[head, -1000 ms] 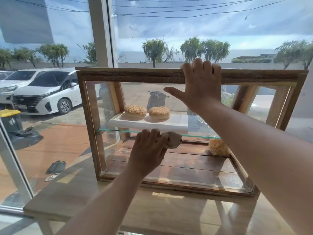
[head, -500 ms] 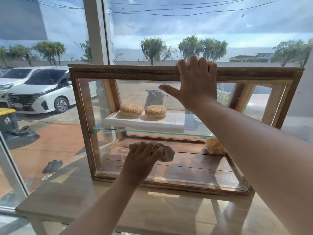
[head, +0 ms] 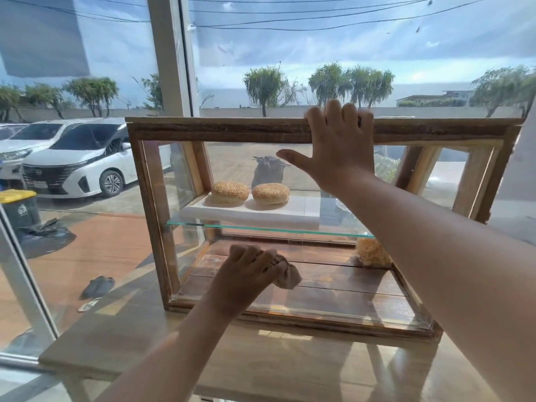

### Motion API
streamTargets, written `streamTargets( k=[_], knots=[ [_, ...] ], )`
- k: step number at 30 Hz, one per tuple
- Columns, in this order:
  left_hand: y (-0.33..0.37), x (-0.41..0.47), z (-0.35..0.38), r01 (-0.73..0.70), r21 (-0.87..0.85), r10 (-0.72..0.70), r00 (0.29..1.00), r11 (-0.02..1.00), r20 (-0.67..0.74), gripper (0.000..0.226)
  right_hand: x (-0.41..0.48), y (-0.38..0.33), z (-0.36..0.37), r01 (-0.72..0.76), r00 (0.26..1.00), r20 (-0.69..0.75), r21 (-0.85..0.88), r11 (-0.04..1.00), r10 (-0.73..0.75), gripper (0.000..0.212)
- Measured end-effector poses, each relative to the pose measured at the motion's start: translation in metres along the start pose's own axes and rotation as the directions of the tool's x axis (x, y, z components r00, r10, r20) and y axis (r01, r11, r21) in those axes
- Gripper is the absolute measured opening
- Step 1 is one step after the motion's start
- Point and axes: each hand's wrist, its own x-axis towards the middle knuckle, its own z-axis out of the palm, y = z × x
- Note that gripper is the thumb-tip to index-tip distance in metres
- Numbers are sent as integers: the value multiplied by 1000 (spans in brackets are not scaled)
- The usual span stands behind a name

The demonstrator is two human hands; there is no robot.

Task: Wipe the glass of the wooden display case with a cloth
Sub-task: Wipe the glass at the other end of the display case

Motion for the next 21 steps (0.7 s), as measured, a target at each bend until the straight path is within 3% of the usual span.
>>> streamTargets(
  k=[4,10,14,19,21],
  knots=[
    [-19,47,-14,302,-19,-302,944,953,-135,41,0,0,1,-3,1000,-9,-12,1000,2,76],
    [-2,13,11,158,11,-154,974,987,-165,37,0,-1,-2,-8,1000,9,3,1000,8,74],
    [21,-12,24,226,19,-222,968,974,-115,34,-1,0,-1,2,1000,9,-8,1000,-2,74],
    [-7,15,10,123,81,-111,984,989,-141,38,-1,-1,1,9,1000,-21,-18,1000,-9,75],
    [-20,32,1,196,90,-178,968,977,-175,38,-1,-1,2,8,999,-36,-26,1000,-9,75]
  ],
)
